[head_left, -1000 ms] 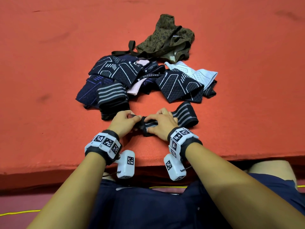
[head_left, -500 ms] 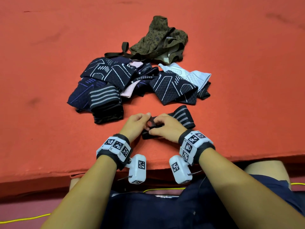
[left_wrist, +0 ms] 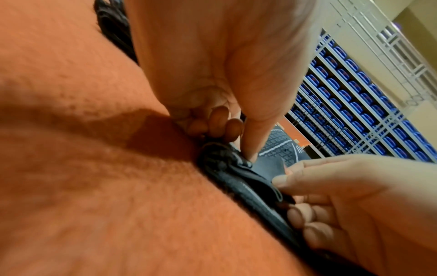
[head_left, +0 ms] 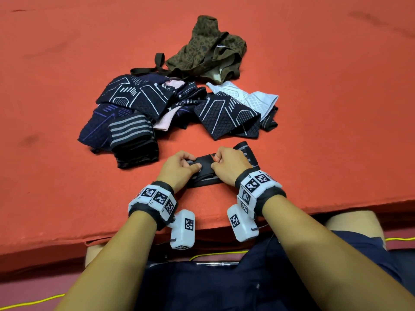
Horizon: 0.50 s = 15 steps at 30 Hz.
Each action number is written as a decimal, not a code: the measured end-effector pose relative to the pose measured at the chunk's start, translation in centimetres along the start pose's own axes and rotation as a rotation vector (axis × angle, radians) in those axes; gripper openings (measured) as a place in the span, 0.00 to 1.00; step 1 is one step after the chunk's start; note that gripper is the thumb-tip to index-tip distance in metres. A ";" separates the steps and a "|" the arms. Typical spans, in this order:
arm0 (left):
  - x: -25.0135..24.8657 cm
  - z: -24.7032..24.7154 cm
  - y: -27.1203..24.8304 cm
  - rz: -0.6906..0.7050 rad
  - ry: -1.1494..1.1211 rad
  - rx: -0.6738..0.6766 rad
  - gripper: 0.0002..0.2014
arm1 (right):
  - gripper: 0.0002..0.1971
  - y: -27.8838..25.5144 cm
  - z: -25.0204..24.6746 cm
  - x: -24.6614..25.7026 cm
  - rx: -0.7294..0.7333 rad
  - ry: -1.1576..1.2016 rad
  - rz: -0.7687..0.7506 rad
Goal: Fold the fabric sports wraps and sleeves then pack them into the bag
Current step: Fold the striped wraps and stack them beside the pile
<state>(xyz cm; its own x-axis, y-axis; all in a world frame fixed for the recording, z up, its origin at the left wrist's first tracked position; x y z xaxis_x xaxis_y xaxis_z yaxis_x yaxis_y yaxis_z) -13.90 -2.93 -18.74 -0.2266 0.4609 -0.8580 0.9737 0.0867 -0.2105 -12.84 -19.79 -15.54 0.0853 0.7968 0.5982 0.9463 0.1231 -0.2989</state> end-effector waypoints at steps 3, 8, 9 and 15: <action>-0.1 0.0 -0.2 -0.046 -0.030 -0.009 0.13 | 0.05 -0.3 0.2 0.1 -0.026 -0.088 0.004; 0.2 0.1 0.2 -0.114 -0.009 -0.086 0.28 | 0.11 -0.4 0.3 0.4 -0.078 -0.236 0.028; 0.2 0.1 0.2 -0.118 0.012 -0.099 0.29 | 0.12 -0.5 0.1 0.5 -0.092 -0.255 0.023; -0.2 -0.2 -0.2 -0.106 0.165 -0.128 0.30 | 0.06 -0.6 0.1 1.1 -0.191 -0.137 -0.167</action>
<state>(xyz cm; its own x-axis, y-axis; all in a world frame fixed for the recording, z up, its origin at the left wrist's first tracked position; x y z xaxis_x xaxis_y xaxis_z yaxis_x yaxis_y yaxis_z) -14.01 -2.88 -18.45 -0.3310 0.5802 -0.7441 0.9420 0.2488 -0.2251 -13.33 -18.89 -14.81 -0.1069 0.8491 0.5172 0.9865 0.1557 -0.0516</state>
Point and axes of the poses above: each hand's wrist, its own y-axis towards the middle knuckle, its own z-axis out of the palm, x = y × z, the point moved 1 cm from there along y, towards the middle knuckle, and after that the axes turned 2 degrees about z, right-handed, at the moved point
